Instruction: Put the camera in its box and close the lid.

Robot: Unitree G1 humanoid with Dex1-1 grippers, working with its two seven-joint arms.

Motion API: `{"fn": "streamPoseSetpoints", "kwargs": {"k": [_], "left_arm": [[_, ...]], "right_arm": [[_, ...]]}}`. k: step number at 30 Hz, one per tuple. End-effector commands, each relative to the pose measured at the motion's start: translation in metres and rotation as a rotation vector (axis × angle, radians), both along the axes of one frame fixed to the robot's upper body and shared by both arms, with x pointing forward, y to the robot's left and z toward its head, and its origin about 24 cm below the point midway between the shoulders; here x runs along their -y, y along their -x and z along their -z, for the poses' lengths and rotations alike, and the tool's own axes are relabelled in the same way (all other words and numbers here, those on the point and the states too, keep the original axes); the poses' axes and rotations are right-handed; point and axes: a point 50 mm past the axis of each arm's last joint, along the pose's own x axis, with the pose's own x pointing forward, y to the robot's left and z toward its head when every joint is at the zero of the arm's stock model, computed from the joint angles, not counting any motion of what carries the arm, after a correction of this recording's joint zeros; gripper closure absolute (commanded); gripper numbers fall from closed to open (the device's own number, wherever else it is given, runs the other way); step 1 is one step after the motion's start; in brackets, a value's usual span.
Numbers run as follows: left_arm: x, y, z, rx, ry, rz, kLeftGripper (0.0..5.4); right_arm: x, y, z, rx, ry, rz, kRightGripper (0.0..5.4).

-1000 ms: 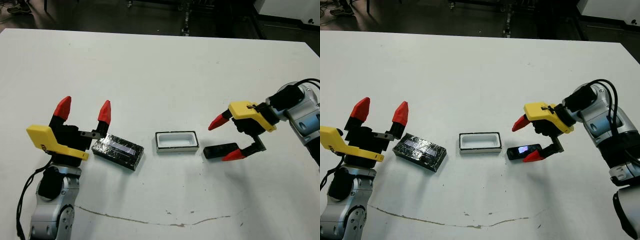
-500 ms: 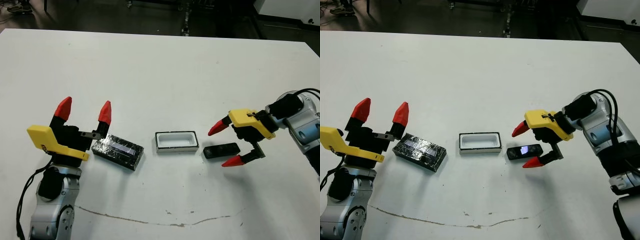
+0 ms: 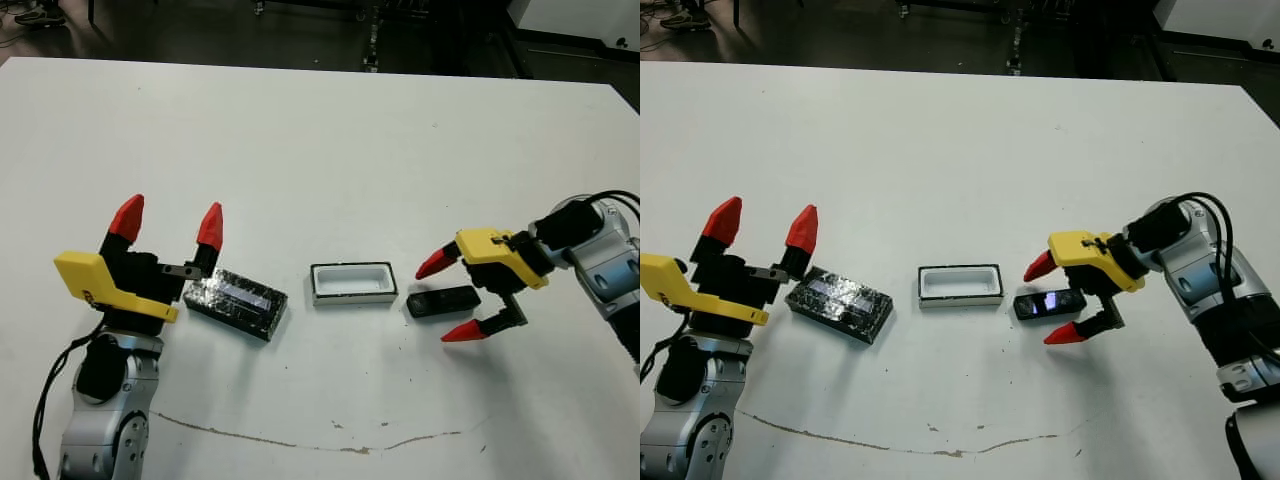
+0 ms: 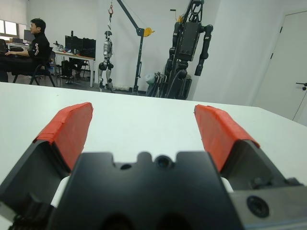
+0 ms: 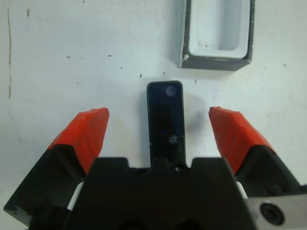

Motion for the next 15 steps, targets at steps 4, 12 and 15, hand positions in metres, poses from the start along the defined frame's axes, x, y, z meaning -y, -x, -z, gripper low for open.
{"fn": "streamPoseSetpoints", "kwargs": {"k": [4,12,15], "left_arm": [[-0.001,0.0012,0.0016,-0.011,-0.004,-0.001,0.01],[-0.0009,0.0015,0.0023,-0.01,0.0,-0.004,0.0],[-0.001,0.0016,0.0023,-0.014,0.004,-0.001,0.0]], "right_arm": [[0.0031,0.0019,0.0092,-0.037,0.027,0.052,0.0],[0.0037,0.003,0.0122,-0.039,0.02,0.083,0.27],[0.0046,0.0036,0.0139,-0.03,-0.005,0.092,0.68]]}}
